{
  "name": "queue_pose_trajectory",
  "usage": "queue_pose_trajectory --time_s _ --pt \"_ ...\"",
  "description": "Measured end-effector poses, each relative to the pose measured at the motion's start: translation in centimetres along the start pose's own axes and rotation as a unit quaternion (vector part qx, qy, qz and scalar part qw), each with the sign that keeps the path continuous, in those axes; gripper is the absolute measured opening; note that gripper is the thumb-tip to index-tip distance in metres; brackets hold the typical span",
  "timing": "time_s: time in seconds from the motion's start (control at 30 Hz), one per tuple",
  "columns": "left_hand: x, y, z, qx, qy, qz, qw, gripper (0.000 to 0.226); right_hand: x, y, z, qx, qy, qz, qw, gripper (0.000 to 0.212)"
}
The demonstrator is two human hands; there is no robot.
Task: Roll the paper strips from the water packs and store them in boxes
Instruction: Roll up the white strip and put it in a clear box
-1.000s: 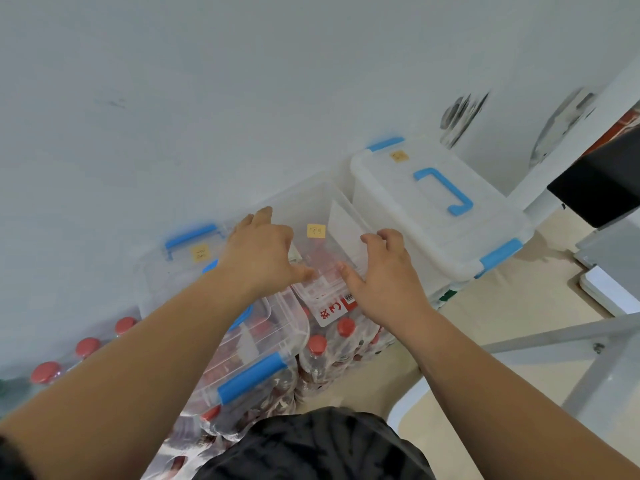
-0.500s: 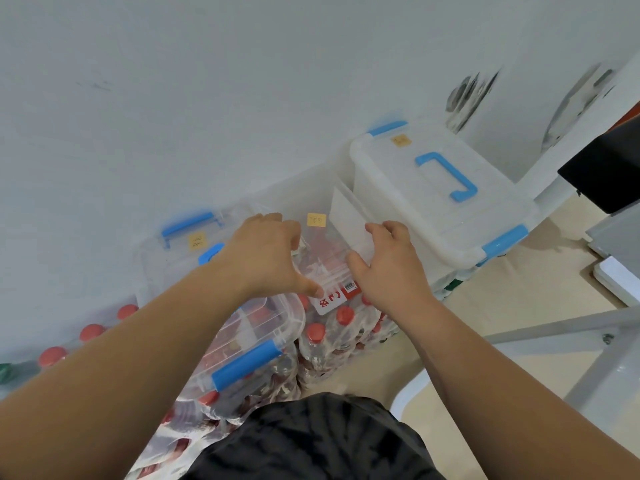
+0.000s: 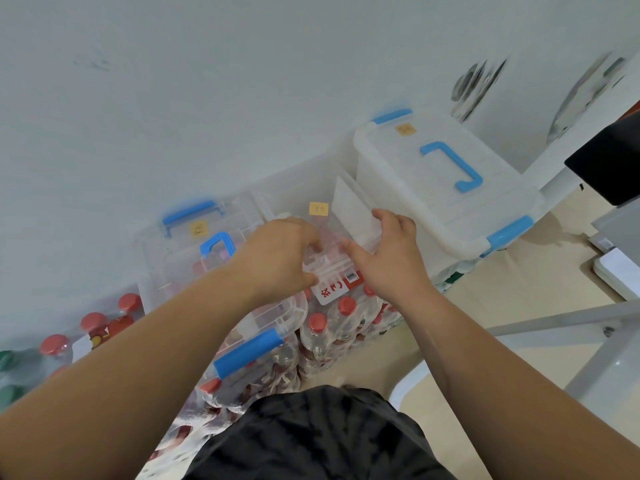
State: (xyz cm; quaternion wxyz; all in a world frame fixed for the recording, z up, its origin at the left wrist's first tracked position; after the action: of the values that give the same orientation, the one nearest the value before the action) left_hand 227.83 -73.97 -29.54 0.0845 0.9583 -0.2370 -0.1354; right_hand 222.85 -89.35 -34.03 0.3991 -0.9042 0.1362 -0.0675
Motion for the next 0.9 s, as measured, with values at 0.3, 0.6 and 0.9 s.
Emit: queue_pose_trajectory --time_s 0.3,0.6,0.9 --pt "-0.4 0.2 0.7 0.022 0.028 0.010 0.999 0.019 -1.2 0.7 1.4 0.078 -0.003 0.011 0.997 0.124" --pt "-1.1 1.0 0.0 0.066 0.065 0.046 0.995 0.014 -1.0 1.6 1.3 0.094 0.015 0.013 0.995 0.138" --pt "-1.3 1.7 1.0 0.047 0.098 0.093 0.990 0.016 -1.3 2.0 1.4 0.121 0.032 0.004 0.992 0.114"
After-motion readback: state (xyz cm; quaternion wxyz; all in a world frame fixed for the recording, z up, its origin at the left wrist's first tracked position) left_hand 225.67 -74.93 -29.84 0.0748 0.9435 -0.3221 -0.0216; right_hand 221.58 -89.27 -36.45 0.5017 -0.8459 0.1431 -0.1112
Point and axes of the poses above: each hand's wrist, its own x-axis towards the middle knuckle, its own z-axis out of the palm, y = z × x, the point moved 10 cm from there along x, towards the middle knuckle, and after that the axes turned 12 degrees about -z, right-handed, at the moved point
